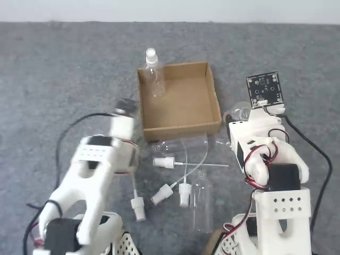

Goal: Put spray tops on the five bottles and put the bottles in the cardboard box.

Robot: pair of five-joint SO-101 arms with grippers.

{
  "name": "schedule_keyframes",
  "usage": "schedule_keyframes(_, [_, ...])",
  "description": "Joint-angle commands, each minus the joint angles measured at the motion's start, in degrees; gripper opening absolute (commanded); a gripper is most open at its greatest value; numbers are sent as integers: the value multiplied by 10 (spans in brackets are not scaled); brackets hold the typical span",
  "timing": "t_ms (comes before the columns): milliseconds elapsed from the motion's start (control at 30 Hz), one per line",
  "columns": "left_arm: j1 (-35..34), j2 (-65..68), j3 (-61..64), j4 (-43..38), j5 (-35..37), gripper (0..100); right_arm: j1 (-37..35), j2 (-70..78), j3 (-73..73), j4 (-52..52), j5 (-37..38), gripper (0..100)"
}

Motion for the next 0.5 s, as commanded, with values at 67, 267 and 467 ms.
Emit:
schedule_keyframes(67, [-142,-4,-51,45,-103,118,5,-20,-4,-15,-6,6])
schedule_keyframes(267, [-260,-4,-51,79,-219,118,5,-20,-4,-15,-6,6])
schedule_keyframes(467, [-348,-4,-76,90,-306,118,4,-20,-4,-14,-6,6])
